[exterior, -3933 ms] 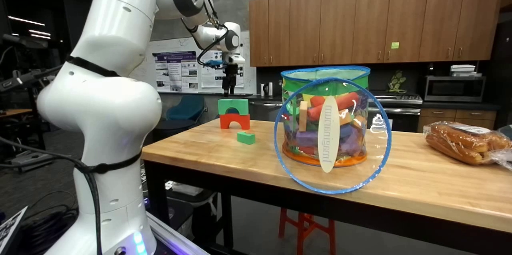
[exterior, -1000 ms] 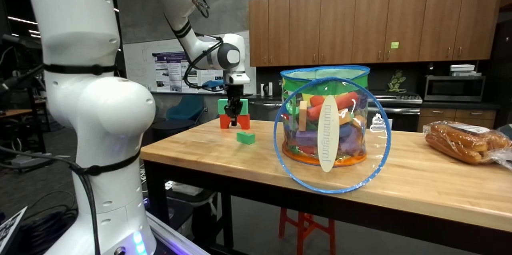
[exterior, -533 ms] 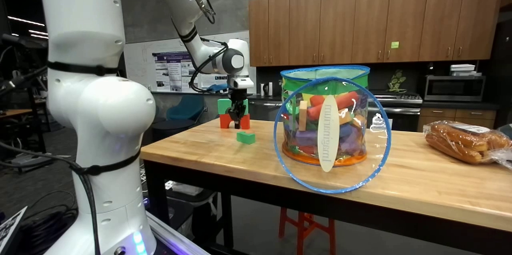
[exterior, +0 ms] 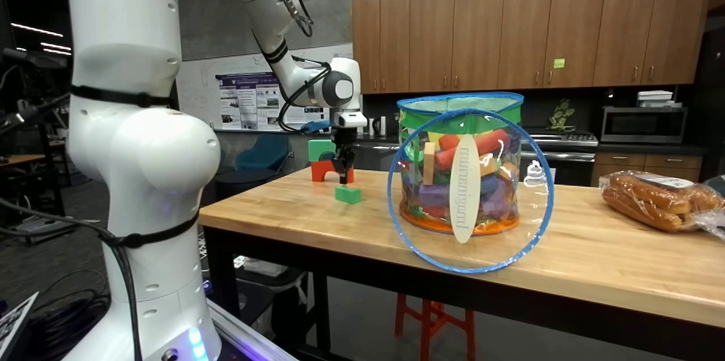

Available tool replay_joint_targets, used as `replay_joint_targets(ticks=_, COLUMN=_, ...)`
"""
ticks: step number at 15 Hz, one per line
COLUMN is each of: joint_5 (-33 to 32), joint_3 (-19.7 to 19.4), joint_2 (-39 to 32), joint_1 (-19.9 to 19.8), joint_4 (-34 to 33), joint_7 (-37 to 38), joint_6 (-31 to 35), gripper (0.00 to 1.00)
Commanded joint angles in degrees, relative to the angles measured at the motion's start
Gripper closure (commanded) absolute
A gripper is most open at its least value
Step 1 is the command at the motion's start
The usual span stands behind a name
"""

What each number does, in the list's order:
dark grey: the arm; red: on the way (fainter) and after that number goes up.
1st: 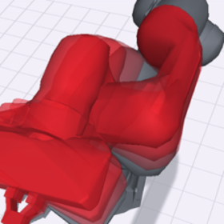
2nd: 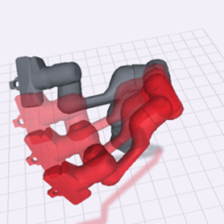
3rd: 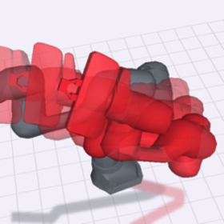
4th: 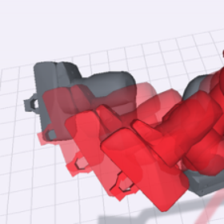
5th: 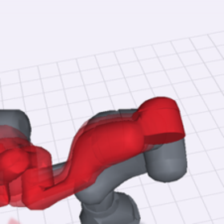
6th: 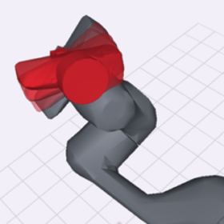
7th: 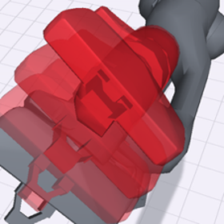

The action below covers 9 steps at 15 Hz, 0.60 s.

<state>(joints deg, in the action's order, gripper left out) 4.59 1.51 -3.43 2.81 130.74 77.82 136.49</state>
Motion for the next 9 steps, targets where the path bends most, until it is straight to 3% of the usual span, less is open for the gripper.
replay_joint_targets(ticks=1, joint_5=-0.3, joint_3=-0.2, joint_2=-2.3, joint_1=0.0, joint_4=-2.1, joint_7=-1.1, joint_6=-0.4, gripper=1.00)
replay_joint_targets(ticks=9, joint_5=-0.1, joint_3=-0.4, joint_2=-5.6, joint_1=0.4, joint_4=-5.1, joint_7=-1.8, joint_6=-0.7, gripper=1.00)
